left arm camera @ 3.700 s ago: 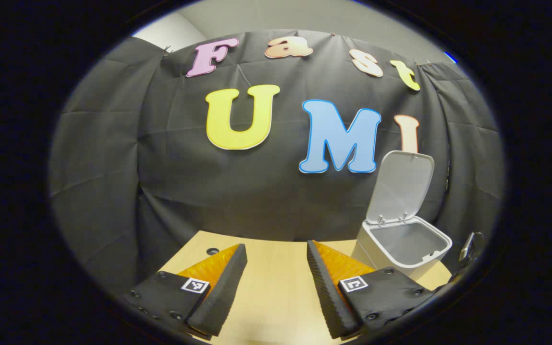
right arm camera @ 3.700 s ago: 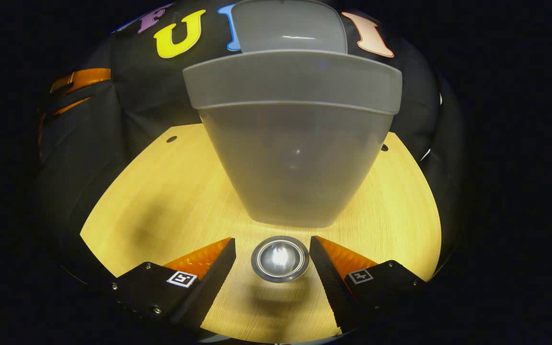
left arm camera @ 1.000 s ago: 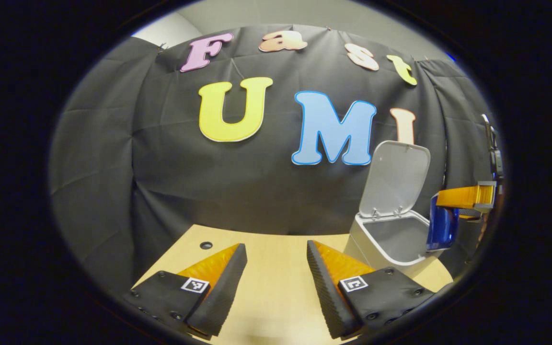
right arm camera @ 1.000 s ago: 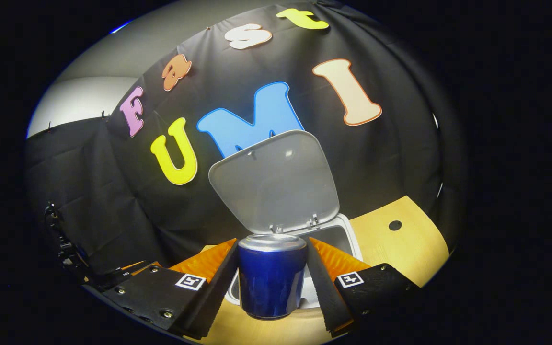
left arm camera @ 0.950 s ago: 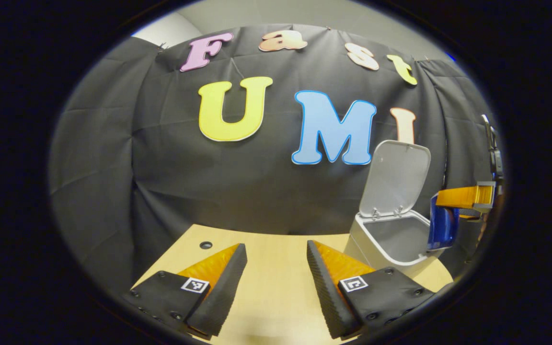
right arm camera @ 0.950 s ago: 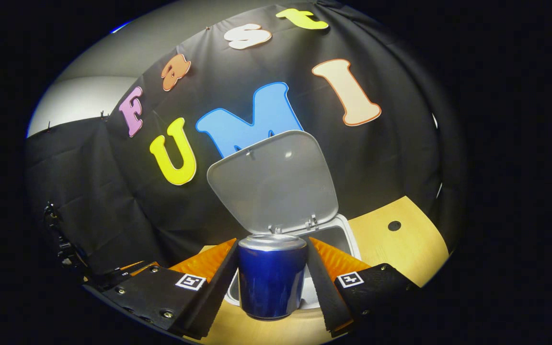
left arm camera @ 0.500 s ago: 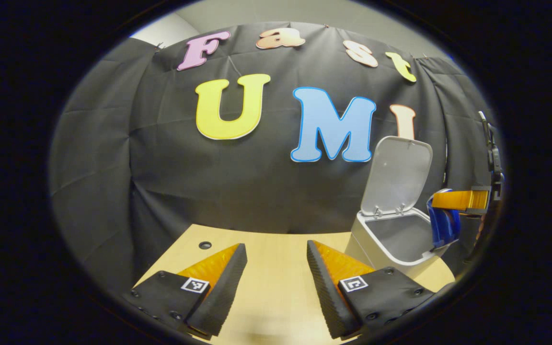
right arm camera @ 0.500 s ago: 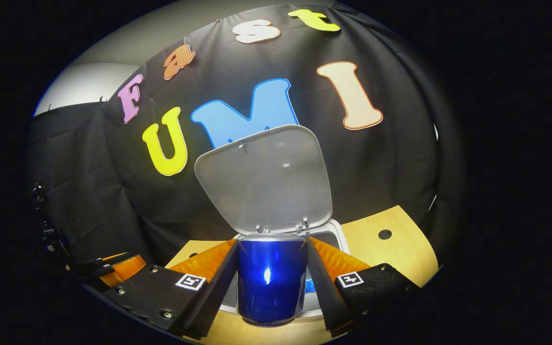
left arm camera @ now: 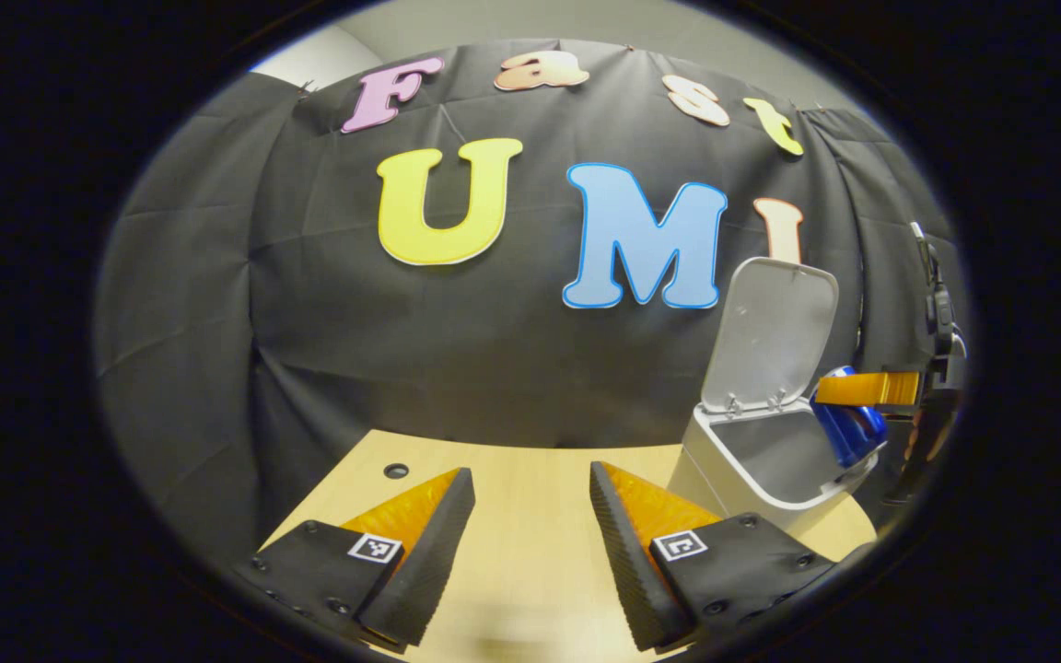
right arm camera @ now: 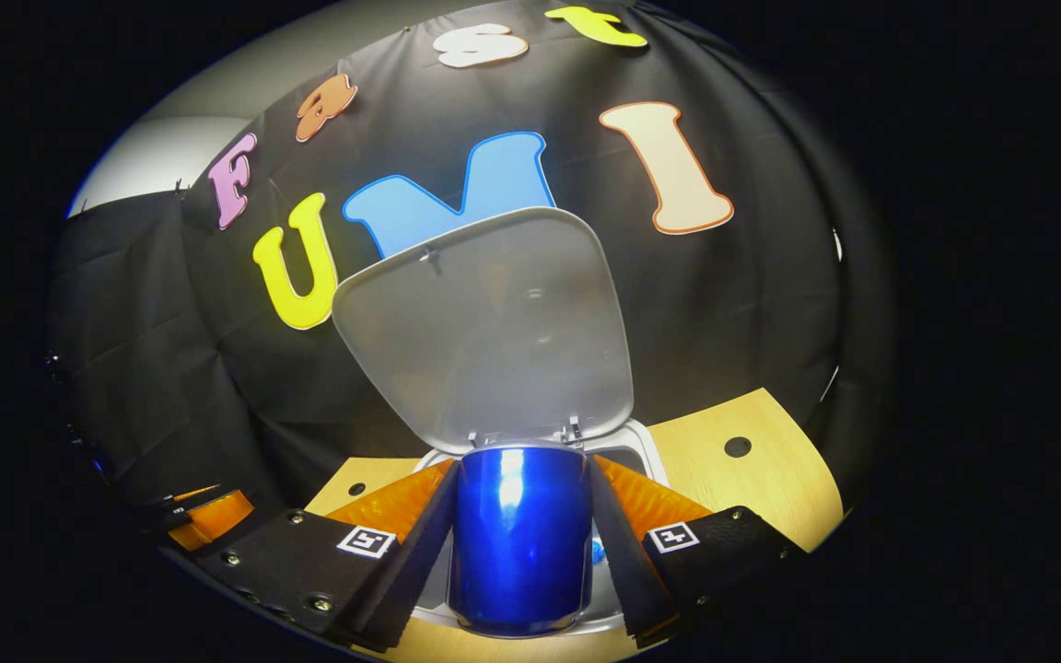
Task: Press the lid of the desktop garbage bin to open it, pick up the crumpled paper on the desktop and throw it into the bin, then pick up the pop can on the desktop and drop it into the bin, and finally close the garbage bin lid.
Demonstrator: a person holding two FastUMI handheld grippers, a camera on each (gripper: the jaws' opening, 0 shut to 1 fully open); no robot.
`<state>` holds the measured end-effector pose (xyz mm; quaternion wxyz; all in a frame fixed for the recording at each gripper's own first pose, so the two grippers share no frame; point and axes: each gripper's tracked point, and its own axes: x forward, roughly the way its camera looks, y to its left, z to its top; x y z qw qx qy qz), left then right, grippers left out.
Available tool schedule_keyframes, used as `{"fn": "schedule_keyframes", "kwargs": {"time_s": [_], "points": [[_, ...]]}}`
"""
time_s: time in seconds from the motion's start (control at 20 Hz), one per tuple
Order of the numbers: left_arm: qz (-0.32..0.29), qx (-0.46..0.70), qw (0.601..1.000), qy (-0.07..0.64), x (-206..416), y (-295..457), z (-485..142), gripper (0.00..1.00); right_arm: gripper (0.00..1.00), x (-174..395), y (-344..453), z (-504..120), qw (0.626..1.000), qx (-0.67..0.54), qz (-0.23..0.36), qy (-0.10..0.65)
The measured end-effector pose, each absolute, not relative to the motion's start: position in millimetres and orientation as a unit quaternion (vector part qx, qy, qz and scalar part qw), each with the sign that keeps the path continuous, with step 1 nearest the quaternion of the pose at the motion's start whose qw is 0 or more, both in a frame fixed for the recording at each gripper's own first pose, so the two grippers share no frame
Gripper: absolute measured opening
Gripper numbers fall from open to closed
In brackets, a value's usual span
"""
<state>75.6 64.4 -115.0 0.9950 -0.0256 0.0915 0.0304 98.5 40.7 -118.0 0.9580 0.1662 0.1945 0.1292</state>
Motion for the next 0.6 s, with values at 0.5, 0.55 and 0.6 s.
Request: {"fn": "schedule_keyframes", "kwargs": {"time_s": [0.5,0.55,0.6], "points": [[0.032,-0.029,0.995,0.093,84.7,65.3,-118.9,0.84,0.85,111.6,35.7,-118.7,0.962,0.149,0.121,0.195],[0.032,-0.029,0.995,0.094,85.3,64.4,-119.8,0.84,0.85,112.7,34.7,-117.0,0.963,0.144,0.12,0.194],[0.031,-0.029,0.995,0.094,86.5,64.0,-120.6,0.87,0.86,113.9,36.4,-114.6,0.964,0.141,0.123,0.191]]}}
